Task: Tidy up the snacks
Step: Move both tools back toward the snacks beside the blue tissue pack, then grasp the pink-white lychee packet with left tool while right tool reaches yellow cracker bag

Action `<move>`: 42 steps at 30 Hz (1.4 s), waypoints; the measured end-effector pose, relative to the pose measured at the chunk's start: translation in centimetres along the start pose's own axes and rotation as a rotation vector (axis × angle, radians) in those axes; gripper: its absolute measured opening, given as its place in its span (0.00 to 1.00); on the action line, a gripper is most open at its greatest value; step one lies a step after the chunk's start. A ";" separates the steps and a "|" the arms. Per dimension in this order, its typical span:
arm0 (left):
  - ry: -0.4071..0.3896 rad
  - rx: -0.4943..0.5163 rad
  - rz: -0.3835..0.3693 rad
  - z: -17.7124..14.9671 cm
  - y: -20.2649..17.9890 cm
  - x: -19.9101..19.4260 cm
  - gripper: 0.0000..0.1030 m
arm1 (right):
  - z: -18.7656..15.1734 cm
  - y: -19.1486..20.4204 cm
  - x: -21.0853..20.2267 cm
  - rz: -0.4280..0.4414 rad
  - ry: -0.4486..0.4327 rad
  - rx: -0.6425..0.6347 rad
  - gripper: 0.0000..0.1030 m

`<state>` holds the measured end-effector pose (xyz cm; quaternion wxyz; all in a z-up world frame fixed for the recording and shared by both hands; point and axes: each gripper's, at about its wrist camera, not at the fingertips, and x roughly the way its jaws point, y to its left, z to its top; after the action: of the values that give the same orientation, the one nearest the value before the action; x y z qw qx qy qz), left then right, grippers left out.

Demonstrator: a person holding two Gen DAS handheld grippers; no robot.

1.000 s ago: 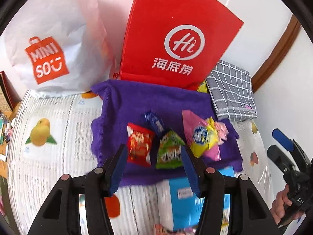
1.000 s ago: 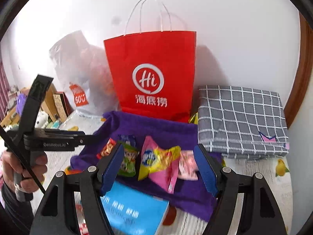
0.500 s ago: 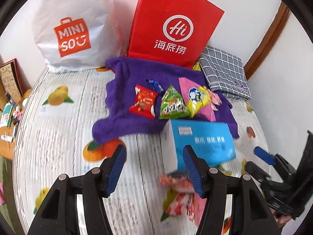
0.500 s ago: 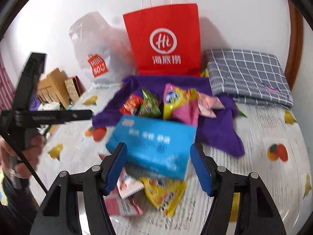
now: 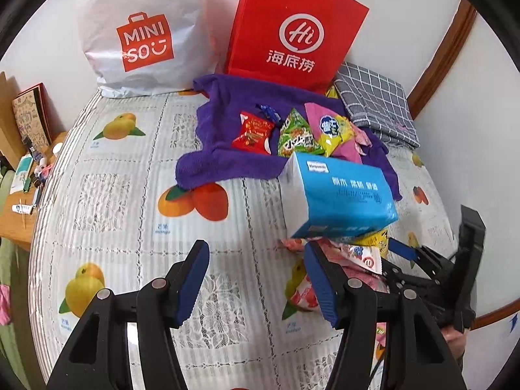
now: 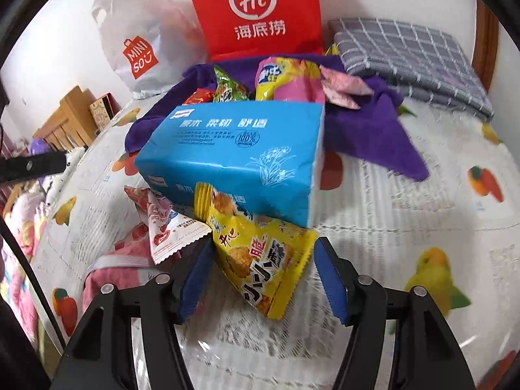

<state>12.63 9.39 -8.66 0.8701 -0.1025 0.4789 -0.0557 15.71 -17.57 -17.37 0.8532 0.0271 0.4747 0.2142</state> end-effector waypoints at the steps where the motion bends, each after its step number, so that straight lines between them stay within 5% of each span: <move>1: 0.002 0.001 -0.002 -0.1 -0.1 0.0 0.57 | 0.1 0.0 0.4 0.009 -0.001 0.004 0.68; 7: 0.032 0.020 -0.012 -0.9 -1.2 1.3 0.57 | 0.3 -0.7 1.2 0.041 -0.025 0.039 0.70; 10: 0.050 0.030 -0.021 -1.2 -2.0 2.0 0.57 | 0.2 -0.6 0.7 0.082 -0.035 0.018 0.52; 13: 0.064 0.038 -0.028 -1.5 -2.5 2.6 0.57 | 0.0 -0.8 -0.2 0.058 -0.051 0.005 0.47; 22: 0.118 0.054 -0.003 -2.4 -2.8 5.3 0.57 | -1.8 -5.4 -3.2 0.007 -0.098 0.107 0.46; 30: 0.191 0.115 -0.052 -4.0 -5.3 7.8 0.61 | -3.4 -6.5 -3.4 -0.042 -0.103 0.105 0.47; 32: 0.176 0.152 -0.030 -4.3 -6.1 7.9 0.69 | -3.5 -6.5 -3.4 -0.049 -0.106 0.095 0.47; 38: 0.138 0.204 0.002 -4.8 -7.5 8.1 0.69 | -3.6 -6.8 -3.2 -0.034 -0.111 0.093 0.48; 39: 0.128 0.211 0.006 -4.9 -7.7 8.1 0.66 | -3.6 -6.7 -3.2 -0.035 -0.110 0.090 0.48; 42: 0.106 0.220 -0.009 -5.1 -8.2 7.9 0.36 | -3.8 -6.7 -2.9 -0.037 -0.107 0.086 0.53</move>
<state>12.60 -0.81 -15.93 0.8492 -0.0053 0.5148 -0.1170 13.57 -25.38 -18.79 0.8792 0.0664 0.4376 0.1764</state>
